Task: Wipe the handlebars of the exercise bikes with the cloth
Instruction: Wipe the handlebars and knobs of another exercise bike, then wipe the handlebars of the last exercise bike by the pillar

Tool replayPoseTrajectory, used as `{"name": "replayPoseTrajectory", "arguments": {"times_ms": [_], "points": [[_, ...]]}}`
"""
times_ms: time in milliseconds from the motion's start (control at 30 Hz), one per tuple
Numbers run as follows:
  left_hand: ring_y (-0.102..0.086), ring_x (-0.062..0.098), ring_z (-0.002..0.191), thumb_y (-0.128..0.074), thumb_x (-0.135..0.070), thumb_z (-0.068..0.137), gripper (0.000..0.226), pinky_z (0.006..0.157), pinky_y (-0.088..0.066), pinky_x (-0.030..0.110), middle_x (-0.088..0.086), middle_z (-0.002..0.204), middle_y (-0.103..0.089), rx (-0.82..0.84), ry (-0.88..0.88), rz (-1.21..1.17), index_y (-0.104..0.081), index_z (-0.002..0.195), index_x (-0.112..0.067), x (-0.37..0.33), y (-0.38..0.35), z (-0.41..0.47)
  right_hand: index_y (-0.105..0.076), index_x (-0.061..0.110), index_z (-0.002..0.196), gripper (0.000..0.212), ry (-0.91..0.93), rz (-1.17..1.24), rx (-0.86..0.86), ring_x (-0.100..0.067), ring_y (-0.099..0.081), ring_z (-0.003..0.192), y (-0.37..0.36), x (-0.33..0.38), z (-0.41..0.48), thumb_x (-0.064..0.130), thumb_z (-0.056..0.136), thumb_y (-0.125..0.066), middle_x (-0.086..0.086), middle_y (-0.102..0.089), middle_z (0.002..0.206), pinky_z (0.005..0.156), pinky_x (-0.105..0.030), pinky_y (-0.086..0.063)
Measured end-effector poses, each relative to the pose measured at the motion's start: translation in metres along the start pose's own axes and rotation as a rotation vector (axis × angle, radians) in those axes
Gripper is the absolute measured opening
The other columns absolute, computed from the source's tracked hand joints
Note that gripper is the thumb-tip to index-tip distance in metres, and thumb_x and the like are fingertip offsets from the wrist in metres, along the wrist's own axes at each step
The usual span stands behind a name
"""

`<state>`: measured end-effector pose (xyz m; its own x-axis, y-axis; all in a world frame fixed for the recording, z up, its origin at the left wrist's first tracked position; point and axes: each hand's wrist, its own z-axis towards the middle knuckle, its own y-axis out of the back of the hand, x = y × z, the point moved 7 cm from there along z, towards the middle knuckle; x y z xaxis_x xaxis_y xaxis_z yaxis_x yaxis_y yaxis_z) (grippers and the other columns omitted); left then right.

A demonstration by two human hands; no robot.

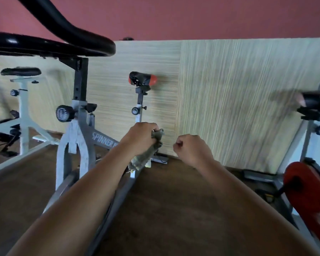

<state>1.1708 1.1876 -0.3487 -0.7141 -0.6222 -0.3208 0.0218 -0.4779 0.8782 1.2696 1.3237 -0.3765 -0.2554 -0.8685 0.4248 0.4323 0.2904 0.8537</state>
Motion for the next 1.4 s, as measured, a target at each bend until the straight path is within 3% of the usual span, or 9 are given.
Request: {"name": "replayPoseTrajectory", "arguments": {"times_ms": [133,267,467,600,733,933,1100,1267,1400], "points": [[-0.064,0.028,0.100,-0.068,-0.014,0.089,0.030,0.073,-0.042,0.030,0.007,0.107,-0.067,0.087,0.012,0.011,-0.067,0.118,-0.022,-0.030,-0.025,0.021,-0.070,0.017,0.088,0.021,-0.054,-0.043,0.051,-0.022,-0.065,0.076,0.018,-0.024,0.006,0.025,0.095,-0.052,-0.001,-0.068,0.084,0.067,-0.036,-0.056],[-0.063,0.027,0.093,-0.065,-0.010,0.090,0.025,0.072,-0.045,0.032,0.008,0.102,-0.065,0.158,0.025,-0.017,-0.068,0.113,-0.018,-0.075,-0.013,0.037,-0.068,0.015,0.094,0.025,-0.125,-0.105,0.140,-0.021,-0.059,0.073,0.058,-0.031,0.007,0.026,0.099,-0.045,-0.002,-0.063,0.083,0.060,-0.030,-0.044],[-0.059,0.021,0.089,-0.061,-0.009,0.092,0.024,0.073,-0.040,0.029,0.006,0.102,-0.062,0.183,0.111,-0.091,-0.067,0.114,-0.016,-0.133,0.053,0.044,-0.057,0.022,0.077,0.026,-0.249,-0.065,0.203,-0.025,-0.062,0.077,0.141,-0.013,-0.004,0.027,0.098,-0.042,-0.001,-0.059,0.078,0.068,-0.035,-0.052],[-0.062,0.023,0.093,-0.064,-0.011,0.090,0.027,0.076,-0.047,0.033,0.007,0.105,-0.065,0.158,0.172,-0.153,-0.066,0.116,-0.018,-0.166,0.103,0.031,-0.069,0.016,0.091,0.026,-0.343,-0.036,0.195,-0.028,-0.067,0.086,0.204,0.000,-0.030,0.025,0.094,-0.045,-0.005,-0.069,0.091,0.070,-0.034,-0.053],[-0.064,0.024,0.098,-0.062,-0.009,0.093,0.031,0.085,-0.054,0.039,0.006,0.111,-0.067,0.191,0.191,-0.234,-0.065,0.122,-0.017,-0.205,0.147,0.012,-0.070,0.015,0.091,0.026,-0.440,-0.063,0.158,-0.027,-0.062,0.079,0.265,0.012,-0.065,0.023,0.094,-0.046,-0.006,-0.068,0.089,0.064,-0.031,-0.043],[-0.059,0.017,0.090,-0.067,-0.013,0.092,0.025,0.072,-0.037,0.026,0.007,0.105,-0.064,0.223,0.042,-0.250,-0.067,0.117,-0.014,-0.261,0.209,-0.012,-0.072,0.015,0.086,0.029,-0.524,-0.111,0.112,-0.024,-0.061,0.070,0.346,0.042,-0.122,0.024,0.095,-0.046,-0.004,-0.065,0.077,0.057,-0.030,-0.046],[-0.054,0.019,0.082,-0.067,-0.018,0.091,0.018,0.069,-0.037,0.028,0.004,0.098,-0.058,0.272,-0.064,-0.238,-0.067,0.108,-0.013,-0.308,0.247,-0.031,-0.072,0.015,0.092,0.028,-0.587,-0.100,0.018,-0.027,-0.065,0.077,0.409,0.054,-0.161,0.028,0.094,-0.048,-0.006,-0.069,0.087,0.069,-0.038,-0.057],[-0.056,0.020,0.083,-0.066,-0.019,0.088,0.016,0.069,-0.038,0.031,-0.001,0.089,-0.057,0.302,-0.177,-0.273,-0.069,0.103,-0.015,-0.362,0.267,-0.034,-0.067,0.016,0.087,0.025,-0.609,-0.093,-0.120,-0.023,-0.062,0.069,0.471,0.045,-0.195,0.026,0.097,-0.047,-0.002,-0.065,0.078,0.063,-0.035,-0.056],[-0.059,0.021,0.081,-0.065,-0.017,0.084,0.013,0.071,-0.045,0.034,0.001,0.087,-0.064,0.307,-0.259,-0.334,-0.069,0.096,-0.014,-0.411,0.269,-0.028,-0.068,0.019,0.085,0.029,-0.653,-0.122,-0.223,-0.025,-0.060,0.070,0.516,0.021,-0.215,0.032,0.097,-0.045,-0.002,-0.064,0.079,0.055,-0.028,-0.041]]}}
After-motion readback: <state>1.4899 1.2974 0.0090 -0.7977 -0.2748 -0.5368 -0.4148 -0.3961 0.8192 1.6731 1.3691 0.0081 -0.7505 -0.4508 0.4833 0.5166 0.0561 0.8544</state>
